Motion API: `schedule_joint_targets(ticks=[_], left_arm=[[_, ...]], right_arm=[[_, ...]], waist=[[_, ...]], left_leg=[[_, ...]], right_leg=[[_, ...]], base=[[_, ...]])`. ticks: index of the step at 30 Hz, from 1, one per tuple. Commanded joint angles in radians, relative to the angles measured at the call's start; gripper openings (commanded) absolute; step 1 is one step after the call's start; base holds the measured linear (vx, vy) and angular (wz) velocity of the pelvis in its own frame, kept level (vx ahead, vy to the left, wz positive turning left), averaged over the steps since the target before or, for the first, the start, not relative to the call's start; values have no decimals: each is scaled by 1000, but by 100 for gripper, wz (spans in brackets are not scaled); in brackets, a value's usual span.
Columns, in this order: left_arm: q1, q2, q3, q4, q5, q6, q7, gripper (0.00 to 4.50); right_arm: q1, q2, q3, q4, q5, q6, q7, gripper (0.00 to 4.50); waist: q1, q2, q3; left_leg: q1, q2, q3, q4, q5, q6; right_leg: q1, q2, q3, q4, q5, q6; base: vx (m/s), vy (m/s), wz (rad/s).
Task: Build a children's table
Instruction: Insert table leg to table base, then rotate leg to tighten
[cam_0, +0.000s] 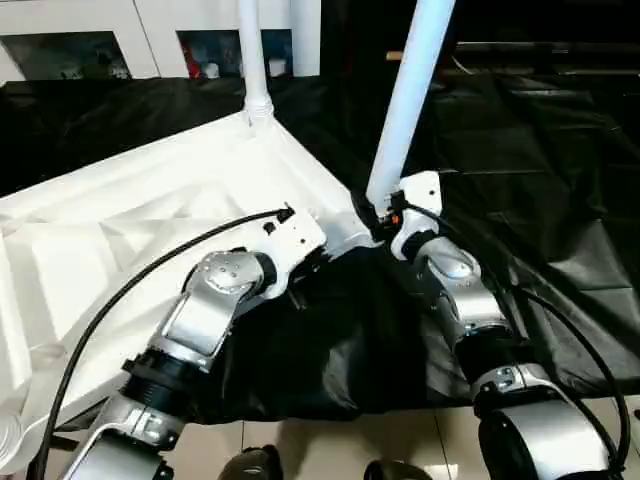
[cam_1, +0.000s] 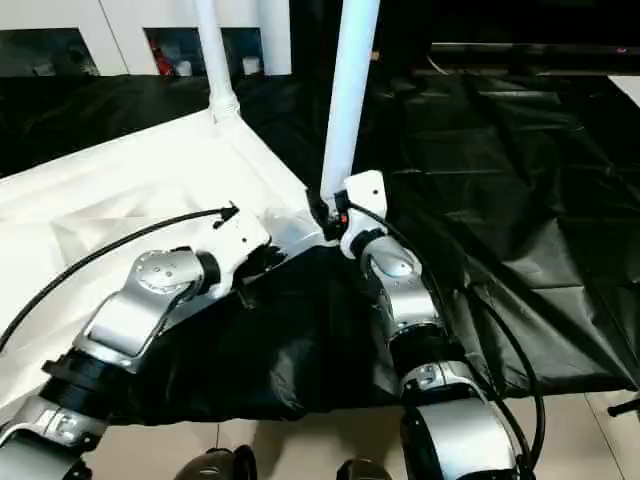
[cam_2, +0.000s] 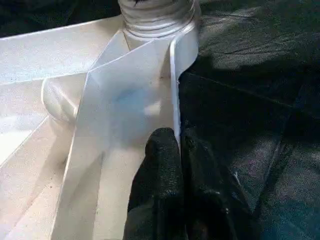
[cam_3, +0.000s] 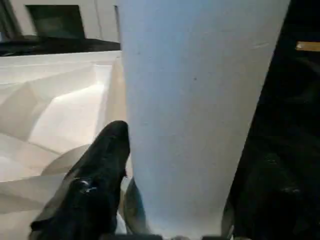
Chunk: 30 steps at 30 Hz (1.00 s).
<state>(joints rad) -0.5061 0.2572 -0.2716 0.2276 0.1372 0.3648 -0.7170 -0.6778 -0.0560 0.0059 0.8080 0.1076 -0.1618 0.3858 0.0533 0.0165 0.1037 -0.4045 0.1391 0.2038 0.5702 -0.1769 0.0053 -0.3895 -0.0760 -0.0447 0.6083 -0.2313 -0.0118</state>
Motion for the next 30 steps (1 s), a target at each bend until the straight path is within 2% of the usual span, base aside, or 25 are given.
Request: schedule_joint_targets(ticks=[1, 3, 4, 5, 7, 8, 10, 12, 15, 17, 19, 21, 23, 25, 30], left_arm=[[2, -8, -11, -15, -41, -73, -44, 0], [-2, 8, -20, 8, -46, -125, -74, 0], [-3, 14, -24, 16, -49, -147, -88, 0], [-5, 27, -23, 39, -65, -190, -130, 0], [-6, 29, -20, 47, -76, -201, -149, 0], [-4, 36, -13, 55, -107, -211, -198, 0], [-3, 43, -10, 60, -125, -222, -234, 0], [-2, 54, -7, 65, -145, -227, -275, 0], [-7, 92, -4, 93, -184, -257, -380, 0], [-11, 105, -5, 108, -191, -270, -416, 0], [-13, 109, -4, 114, -194, -276, -429, 0], [-20, 126, -2, 130, -205, -287, -480, 0], [-29, 145, -11, 146, -199, -298, -517, 0], [-31, 151, -14, 152, -199, -303, -530, 0], [-36, 164, -13, 180, -194, -331, -557, 0]], right_arm=[[30, 5, 25, 37, -5, 29, 41, 329], [36, -10, 27, 20, 0, 34, 89, 346], [38, -16, 28, 14, 0, 35, 106, 346], [63, -46, 49, -35, 10, 50, 194, 346], [74, -60, 61, -55, 12, 57, 231, 346], [102, -94, 91, -104, 22, 73, 327, 346], [120, -116, 109, -136, 31, 88, 387, 346], [141, -145, 127, -175, 44, 111, 456, 346], [187, -228, 172, -276, 72, 196, 633, 346], [200, -258, 189, -308, 80, 227, 694, 346], [204, -268, 195, -322, 83, 239, 713, 346], [222, -310, 223, -385, 109, 301, 795, 346], [237, -343, 249, -435, 130, 351, 860, 331], [242, -353, 256, -451, 132, 366, 878, 319], [252, -363, 275, -474, 116, 383, 905, 288]], waist=[[6, 12, -75], [5, 7, -75], [8, 10, -75], [11, 9, -76], [14, 10, -79], [14, 11, -79], [19, 12, -78], [27, 13, -80], [34, 13, -80], [41, 14, -78], [42, 12, -76], [44, 10, -74], [45, 4, -71], [47, 7, -71], [48, 4, -71]], left_leg=[[30, 101, -47, -49, -7, 161], [31, 100, -45, -47, -13, 169], [30, 99, -45, -46, -15, 170], [30, 98, -45, -46, -30, 172], [33, 101, -45, -45, -40, 168], [32, 101, -45, -45, -41, 167], [30, 103, -44, -45, -51, 162], [31, 105, -44, -44, -60, 157], [33, 105, -43, -44, -79, 147], [31, 105, -43, -44, -95, 144], [30, 106, -43, -46, -120, 129], [32, 106, -44, -48, -137, 116], [34, 107, -43, -51, -144, 112], [33, 107, -44, -50, -139, 110], [33, 106, -43, -48, -121, 110]], right_leg=[[41, -93, 47, -36, 206, -315], [41, -92, 47, -38, 207, -319], [42, -93, 47, -38, 204, -319], [45, -91, 46, -41, 191, -312], [43, -92, 45, -40, 182, -311], [44, -91, 45, -38, 178, -313], [45, -90, 44, -38, 156, -311], [44, -90, 44, -38, 135, -310], [40, -90, 44, -40, 104, -314], [39, -89, 44, -40, 83, -310], [37, -93, 46, -43, 43, -311], [38, -94, 47, -46, 5, -303], [36, -94, 49, -50, -19, -295], [34, -96, 49, -49, -23, -295], [33, -96, 48, -47, -10, -294]], base=[[0, 0, 0], [0, 0, 0], [0, 0, 0], [0, 0, 0], [0, 0, 0], [0, 0, 0], [0, 0, 0], [0, 0, 0], [0, 0, 0], [0, 0, 0], [0, 0, 0], [0, 0, 0], [0, 0, 0], [0, 0, 0], [0, 0, 0]])
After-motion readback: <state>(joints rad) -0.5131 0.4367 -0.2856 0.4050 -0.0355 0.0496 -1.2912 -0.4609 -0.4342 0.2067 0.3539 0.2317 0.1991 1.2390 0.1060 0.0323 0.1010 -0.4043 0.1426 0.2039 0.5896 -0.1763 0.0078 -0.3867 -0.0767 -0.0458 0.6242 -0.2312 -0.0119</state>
